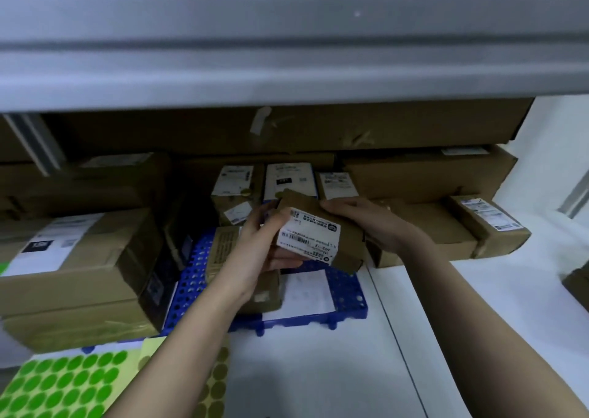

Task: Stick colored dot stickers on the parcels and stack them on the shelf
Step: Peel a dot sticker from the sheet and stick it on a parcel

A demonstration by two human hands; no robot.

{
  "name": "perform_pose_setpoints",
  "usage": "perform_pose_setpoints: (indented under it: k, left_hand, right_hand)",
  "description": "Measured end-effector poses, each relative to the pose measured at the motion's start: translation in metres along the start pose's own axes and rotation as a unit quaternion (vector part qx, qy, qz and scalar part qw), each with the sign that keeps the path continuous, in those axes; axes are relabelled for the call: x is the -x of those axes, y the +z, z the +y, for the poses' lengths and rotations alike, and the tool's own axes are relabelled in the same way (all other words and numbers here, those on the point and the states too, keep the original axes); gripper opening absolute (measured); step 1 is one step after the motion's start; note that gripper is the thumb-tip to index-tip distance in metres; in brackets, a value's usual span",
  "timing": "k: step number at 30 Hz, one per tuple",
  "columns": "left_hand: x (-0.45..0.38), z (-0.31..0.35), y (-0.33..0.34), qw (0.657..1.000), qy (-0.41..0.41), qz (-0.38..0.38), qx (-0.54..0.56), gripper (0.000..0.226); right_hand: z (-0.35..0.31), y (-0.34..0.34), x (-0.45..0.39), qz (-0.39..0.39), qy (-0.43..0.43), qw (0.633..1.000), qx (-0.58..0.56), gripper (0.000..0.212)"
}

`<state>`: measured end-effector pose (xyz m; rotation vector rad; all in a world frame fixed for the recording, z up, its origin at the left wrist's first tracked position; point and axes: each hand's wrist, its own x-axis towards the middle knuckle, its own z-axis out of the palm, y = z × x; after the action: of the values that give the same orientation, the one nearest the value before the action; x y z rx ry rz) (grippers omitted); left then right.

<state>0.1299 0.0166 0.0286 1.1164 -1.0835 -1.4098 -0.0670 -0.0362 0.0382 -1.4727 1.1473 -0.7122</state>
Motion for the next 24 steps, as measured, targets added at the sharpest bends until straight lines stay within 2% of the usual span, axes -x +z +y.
perform_pose_setpoints:
  k: [2, 5, 8, 10, 13, 17, 21, 24]
  left_hand:
    - [-0.001, 0.003, -0.005, 0.999, 0.023, 0.021, -0.033, 0.045]
    - [0.000, 0.005, -0.009, 0.998, 0.026, 0.038, -0.032, 0.046]
    - [0.008, 0.003, -0.009, 1.000, -0.002, 0.010, -0.020, 0.047]
    - [0.015, -0.001, -0.007, 0.998, -0.015, -0.020, -0.061, 0.046]
    - [0.018, -0.007, -0.007, 0.994, -0.027, -0.022, -0.103, 0.044]
    - [0.015, -0.006, -0.021, 0.992, -0.010, 0.018, -0.124, 0.033]
    - [0.013, 0.002, -0.041, 0.994, -0.003, 0.013, -0.108, 0.035]
    - [0.015, 0.009, -0.052, 0.991, 0.019, 0.009, -0.133, 0.035]
  right_hand:
    - [0.006, 0.011, -0.002, 0.001, 0.010, 1.000, -0.028, 0.051]
    - [0.016, 0.030, -0.002, 0.083, 0.000, 0.988, -0.131, 0.049]
    - [0.023, 0.051, -0.001, 0.198, 0.004, 0.944, -0.263, 0.038]
    - [0.024, 0.065, 0.002, 0.251, 0.006, 0.917, -0.309, 0.030]
    - [0.030, 0.086, 0.006, 0.273, -0.002, 0.907, -0.320, 0.041]
    - [0.038, 0.103, 0.019, 0.248, -0.032, 0.909, -0.333, 0.055]
    - [0.036, 0.094, 0.027, 0.275, -0.062, 0.918, -0.281, 0.055]
    - [0.029, 0.080, 0.032, 0.305, -0.080, 0.927, -0.201, 0.058]
